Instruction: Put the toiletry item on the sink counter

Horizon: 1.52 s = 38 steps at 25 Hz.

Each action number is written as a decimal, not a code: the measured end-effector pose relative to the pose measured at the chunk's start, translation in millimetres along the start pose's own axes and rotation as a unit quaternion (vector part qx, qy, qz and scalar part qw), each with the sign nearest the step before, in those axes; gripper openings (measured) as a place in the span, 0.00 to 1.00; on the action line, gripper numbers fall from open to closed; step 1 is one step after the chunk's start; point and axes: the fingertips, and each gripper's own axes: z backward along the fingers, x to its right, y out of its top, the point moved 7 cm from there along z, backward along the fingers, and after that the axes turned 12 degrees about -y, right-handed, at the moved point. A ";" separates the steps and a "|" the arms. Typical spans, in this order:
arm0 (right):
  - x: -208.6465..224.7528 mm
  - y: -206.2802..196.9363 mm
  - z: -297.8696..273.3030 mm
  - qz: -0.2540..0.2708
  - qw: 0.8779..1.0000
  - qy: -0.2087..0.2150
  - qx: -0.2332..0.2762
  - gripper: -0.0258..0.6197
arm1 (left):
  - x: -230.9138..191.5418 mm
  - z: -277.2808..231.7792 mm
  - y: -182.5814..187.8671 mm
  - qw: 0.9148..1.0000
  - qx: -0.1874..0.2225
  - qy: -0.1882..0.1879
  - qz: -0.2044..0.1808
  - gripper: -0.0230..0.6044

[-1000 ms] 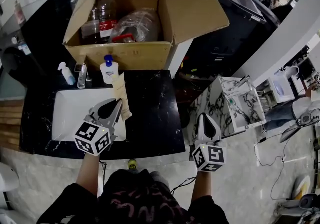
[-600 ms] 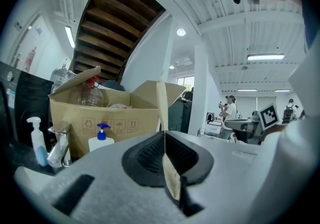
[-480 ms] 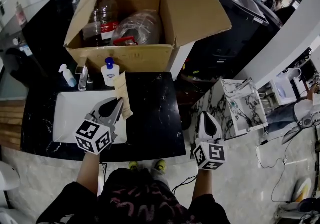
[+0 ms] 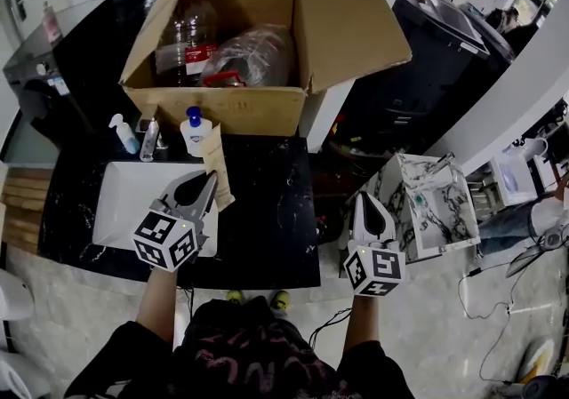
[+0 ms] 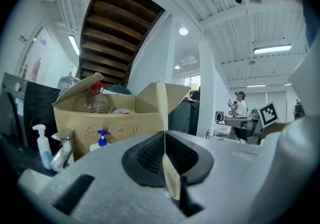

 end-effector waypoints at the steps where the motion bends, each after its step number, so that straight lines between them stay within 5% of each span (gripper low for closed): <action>1: 3.5 0.9 -3.1 0.000 1.000 0.003 0.002 0.06 | 1.6 -2.1 1.5 1.000 0.001 0.003 -0.002 0.04; 19: 11.1 0.2 -36.2 -0.001 0.999 0.045 0.005 0.06 | 14.3 -26.4 -4.8 1.000 -0.011 0.014 0.002 0.04; 38: 26.2 -26.8 -36.2 -0.001 0.999 0.038 -0.033 0.06 | 23.0 -74.3 -95.1 0.989 -0.101 -0.026 0.107 0.04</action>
